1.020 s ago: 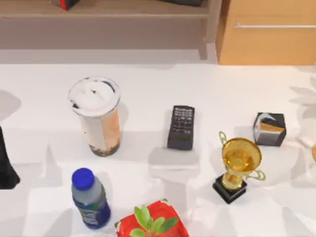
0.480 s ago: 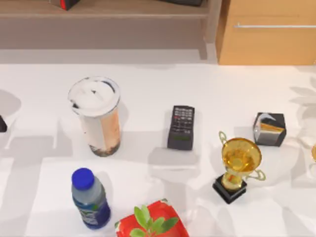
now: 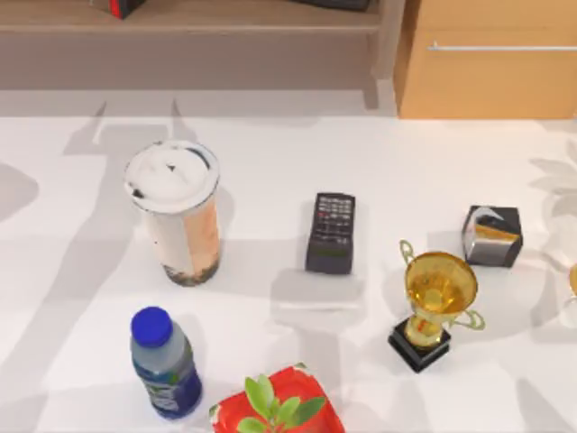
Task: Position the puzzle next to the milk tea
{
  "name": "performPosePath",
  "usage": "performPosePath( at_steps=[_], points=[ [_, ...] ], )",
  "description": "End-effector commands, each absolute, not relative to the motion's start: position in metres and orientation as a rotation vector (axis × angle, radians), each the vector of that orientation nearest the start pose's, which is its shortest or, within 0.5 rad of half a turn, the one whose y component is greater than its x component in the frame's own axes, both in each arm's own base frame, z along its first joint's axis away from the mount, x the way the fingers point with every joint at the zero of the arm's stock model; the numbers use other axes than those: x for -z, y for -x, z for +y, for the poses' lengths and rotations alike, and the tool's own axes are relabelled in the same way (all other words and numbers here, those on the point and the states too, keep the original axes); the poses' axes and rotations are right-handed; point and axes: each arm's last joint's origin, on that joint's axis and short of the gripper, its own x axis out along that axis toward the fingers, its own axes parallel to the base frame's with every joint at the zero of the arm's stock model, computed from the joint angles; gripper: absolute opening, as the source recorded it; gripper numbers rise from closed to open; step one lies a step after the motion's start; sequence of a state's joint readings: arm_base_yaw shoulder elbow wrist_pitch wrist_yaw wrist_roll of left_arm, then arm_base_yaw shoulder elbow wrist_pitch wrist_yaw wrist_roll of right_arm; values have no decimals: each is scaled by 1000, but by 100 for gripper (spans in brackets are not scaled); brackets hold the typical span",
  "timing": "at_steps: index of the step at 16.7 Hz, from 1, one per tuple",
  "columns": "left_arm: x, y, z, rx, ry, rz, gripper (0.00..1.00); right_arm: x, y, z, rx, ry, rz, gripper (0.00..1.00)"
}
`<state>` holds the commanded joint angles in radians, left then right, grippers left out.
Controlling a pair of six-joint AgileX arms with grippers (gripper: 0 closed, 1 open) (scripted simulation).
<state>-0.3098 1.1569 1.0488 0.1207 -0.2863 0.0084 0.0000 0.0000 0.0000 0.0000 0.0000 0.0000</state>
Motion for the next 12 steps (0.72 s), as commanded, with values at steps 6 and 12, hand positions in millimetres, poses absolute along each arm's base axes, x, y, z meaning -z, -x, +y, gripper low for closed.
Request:
performPosePath(
  at_steps=[6, 12],
  points=[
    [-384, -358, -146, 18, 2, 1, 100, -160, -106, -1, 0, 0, 0, 100],
    [-377, -386, -175, 20, 0, 0, 100, -160, -106, -1, 0, 0, 0, 100]
  ],
)
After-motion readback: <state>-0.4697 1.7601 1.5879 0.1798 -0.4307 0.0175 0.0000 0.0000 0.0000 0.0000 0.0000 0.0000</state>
